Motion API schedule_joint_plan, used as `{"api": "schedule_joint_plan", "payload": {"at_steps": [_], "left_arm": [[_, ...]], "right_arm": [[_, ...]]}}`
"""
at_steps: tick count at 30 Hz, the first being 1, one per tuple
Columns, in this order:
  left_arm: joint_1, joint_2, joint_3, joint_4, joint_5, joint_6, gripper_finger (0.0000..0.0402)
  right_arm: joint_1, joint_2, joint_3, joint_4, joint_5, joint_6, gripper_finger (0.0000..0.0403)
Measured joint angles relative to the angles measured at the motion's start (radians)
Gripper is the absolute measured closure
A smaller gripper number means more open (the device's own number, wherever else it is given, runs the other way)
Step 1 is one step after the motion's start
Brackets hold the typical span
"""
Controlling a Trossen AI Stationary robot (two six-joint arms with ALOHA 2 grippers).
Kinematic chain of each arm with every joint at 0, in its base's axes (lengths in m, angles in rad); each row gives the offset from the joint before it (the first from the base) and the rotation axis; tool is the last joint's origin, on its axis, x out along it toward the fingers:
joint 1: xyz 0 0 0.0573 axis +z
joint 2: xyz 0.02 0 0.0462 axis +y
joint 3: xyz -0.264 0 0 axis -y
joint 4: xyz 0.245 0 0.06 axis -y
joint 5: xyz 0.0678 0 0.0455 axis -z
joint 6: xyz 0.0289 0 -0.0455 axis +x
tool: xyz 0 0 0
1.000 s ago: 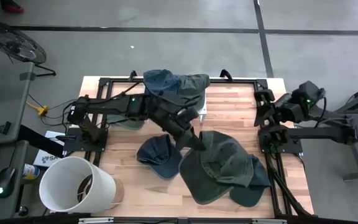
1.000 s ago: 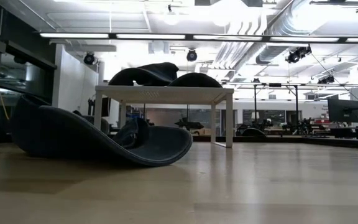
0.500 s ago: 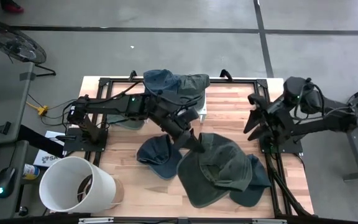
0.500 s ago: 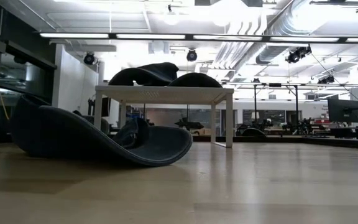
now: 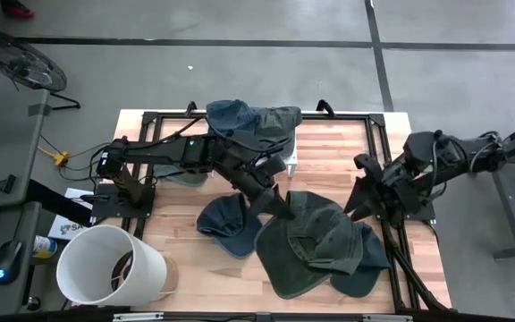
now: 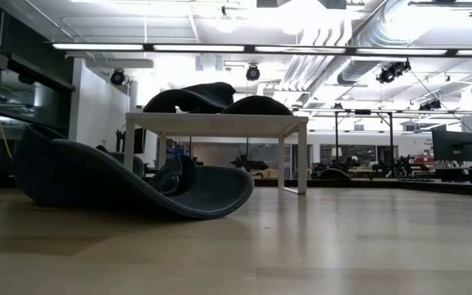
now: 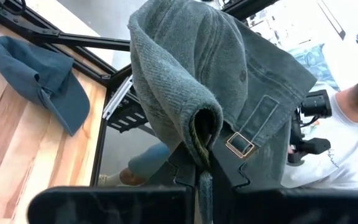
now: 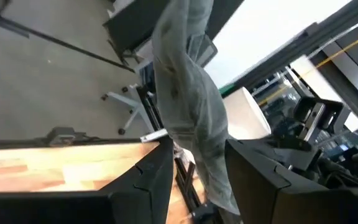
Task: Pick & Place hat
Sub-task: Stack the bottom gray cap on top of the other gray cap on the shelf
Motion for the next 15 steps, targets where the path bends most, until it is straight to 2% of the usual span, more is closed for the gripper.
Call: {"api": "schedule_joint_plan", "payload": {"at_steps": [11,15], "left_arm": [[0.0,0.0,0.0,-0.006,-0.019,0.0,0.0392],[0.0,0.0,0.0,-0.007,-0.021,-0.003,0.0392]], "right_arm": [[0.126,0.05,0.0,0.079,0.192,-0.051,0.0267],[0.16,0.057,0.0,0.105,0.238,-0.043,0.0287]]}}
